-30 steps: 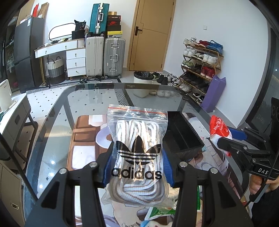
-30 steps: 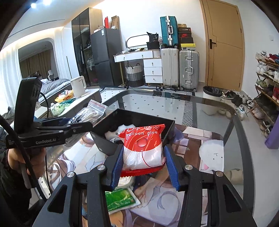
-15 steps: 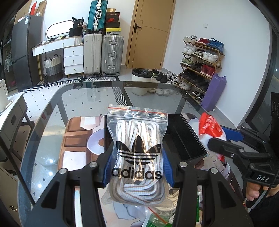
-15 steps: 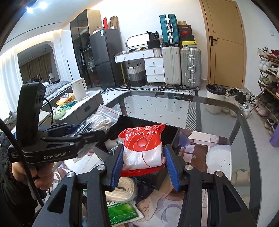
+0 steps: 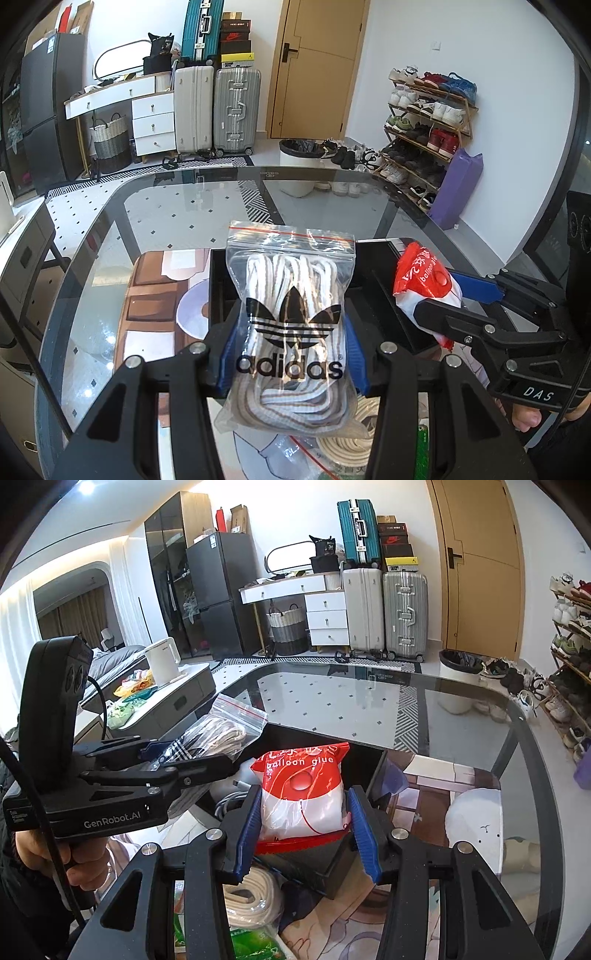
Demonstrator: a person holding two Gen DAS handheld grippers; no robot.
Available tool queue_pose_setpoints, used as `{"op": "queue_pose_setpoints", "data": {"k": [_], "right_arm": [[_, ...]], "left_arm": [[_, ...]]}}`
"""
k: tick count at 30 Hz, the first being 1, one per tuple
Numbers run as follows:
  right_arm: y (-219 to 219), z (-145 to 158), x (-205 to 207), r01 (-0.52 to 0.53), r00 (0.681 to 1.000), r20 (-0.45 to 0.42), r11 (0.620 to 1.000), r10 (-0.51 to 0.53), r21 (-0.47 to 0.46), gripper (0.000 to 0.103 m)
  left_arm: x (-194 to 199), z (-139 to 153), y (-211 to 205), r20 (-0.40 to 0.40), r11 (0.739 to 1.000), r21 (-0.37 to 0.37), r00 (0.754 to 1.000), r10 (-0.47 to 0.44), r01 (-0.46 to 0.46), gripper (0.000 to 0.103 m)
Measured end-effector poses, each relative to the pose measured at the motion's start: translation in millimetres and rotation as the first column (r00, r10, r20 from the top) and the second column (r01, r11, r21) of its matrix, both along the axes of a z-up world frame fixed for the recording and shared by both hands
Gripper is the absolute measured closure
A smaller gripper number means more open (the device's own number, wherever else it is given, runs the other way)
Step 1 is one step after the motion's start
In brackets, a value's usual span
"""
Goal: Organize soft objects
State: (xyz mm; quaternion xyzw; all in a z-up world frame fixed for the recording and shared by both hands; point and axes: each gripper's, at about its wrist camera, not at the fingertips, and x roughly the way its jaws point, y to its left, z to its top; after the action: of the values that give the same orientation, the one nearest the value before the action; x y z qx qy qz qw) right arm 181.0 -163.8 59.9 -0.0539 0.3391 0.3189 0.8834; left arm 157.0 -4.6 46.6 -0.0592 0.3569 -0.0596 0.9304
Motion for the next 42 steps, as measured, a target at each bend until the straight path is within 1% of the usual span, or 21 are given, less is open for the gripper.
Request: {"op": "queue_pose_setpoints", "data": {"k": [11, 19, 21, 23, 25, 26, 27, 28, 29, 30, 31, 33, 35, 36, 37, 39, 42], "right_arm": [[8, -7, 13, -0.007, 1.0, -0.001, 1.0, 0.007, -0.019, 0.056], [10, -10, 24, 0.013, 1.0, -0.001, 1.0, -0.013, -0.026, 0.056], [9, -11, 27, 0.018, 1.0, -0.002, 1.0, -0.018, -0.023, 0.054], [7, -11, 27, 0.02, 1.0, 0.002, 1.0, -0.02, -0.013, 0.049], [6, -11, 26, 0.019, 1.0, 0.003, 1.0, -0.019, -0.011, 0.046], [4, -11, 25, 0.021, 1.0, 0.005, 1.0, -0.021, -0.012, 0.046], [2, -11, 23, 0.025, 1.0, 0.008, 1.0, -0.025, -0.013, 0.044], [1, -11, 22, 0.027, 1.0, 0.011, 1.0, -0.027, -0.014, 0.043], [-1, -11, 21, 0.029, 0.999, 0.013, 0.999, -0.029, -0.017, 0.038], [-2, -11, 20, 0.029, 0.999, 0.015, 0.999, -0.028, -0.018, 0.031], [-3, -10, 18, 0.025, 0.999, 0.022, 1.0, -0.025, -0.017, 0.028], [-3, -9, 14, 0.031, 0.999, 0.035, 0.999, -0.03, -0.028, 0.024], [-3, -9, 12, 0.029, 0.999, 0.035, 0.999, -0.028, -0.036, 0.02], [-3, -9, 10, 0.025, 0.999, 0.033, 0.999, -0.023, -0.037, 0.015], [-3, -8, 7, 0.023, 0.999, 0.038, 0.999, -0.021, -0.034, 0.013], [-4, -7, 1, 0.016, 0.999, 0.047, 0.999, -0.015, -0.033, 0.005], [-6, -6, -7, 0.004, 0.999, 0.046, 0.999, -0.002, -0.035, 0.002]], "left_arm": [[17, -2, -5, -0.018, 1.0, 0.011, 1.0, -0.006, 0.006, 0.056], [23, -7, -6, -0.034, 1.0, 0.015, 0.999, 0.001, 0.0, 0.055], [26, -9, -7, -0.045, 1.0, 0.016, 0.999, 0.003, -0.002, 0.054], [26, -10, -8, -0.052, 1.0, 0.026, 0.999, 0.001, 0.0, 0.05], [22, -9, -9, -0.044, 0.999, 0.037, 0.999, 0.001, 0.0, 0.035], [20, -9, -9, -0.039, 0.999, 0.038, 0.999, 0.0, 0.001, 0.033], [17, -8, -8, -0.033, 0.999, 0.04, 0.999, 0.0, 0.001, 0.029], [15, -7, -8, -0.029, 0.999, 0.046, 1.0, 0.004, -0.003, 0.021], [12, -6, -7, -0.023, 0.999, 0.052, 1.0, 0.009, -0.008, 0.018], [11, -5, -7, -0.019, 0.998, 0.056, 1.0, 0.011, -0.01, 0.012], [8, -5, -6, -0.014, 0.998, 0.06, 1.0, 0.009, -0.008, 0.01], [5, -4, -5, -0.01, 0.998, 0.064, 1.0, 0.01, -0.009, 0.009], [2, -3, -4, -0.008, 0.997, 0.071, 1.0, 0.017, -0.016, 0.004], [0, -3, -3, -0.003, 0.997, 0.074, 1.0, 0.02, -0.02, 0.0], [-3, -2, -3, 0.007, 0.997, 0.077, 1.0, 0.023, -0.023, 0.0], [-8, 0, -1, 0.017, 0.996, 0.081, 1.0, 0.021, -0.022, 0.0], [-18, 2, 2, 0.027, 0.997, 0.078, 0.999, 0.02, -0.022, 0.0]]}}
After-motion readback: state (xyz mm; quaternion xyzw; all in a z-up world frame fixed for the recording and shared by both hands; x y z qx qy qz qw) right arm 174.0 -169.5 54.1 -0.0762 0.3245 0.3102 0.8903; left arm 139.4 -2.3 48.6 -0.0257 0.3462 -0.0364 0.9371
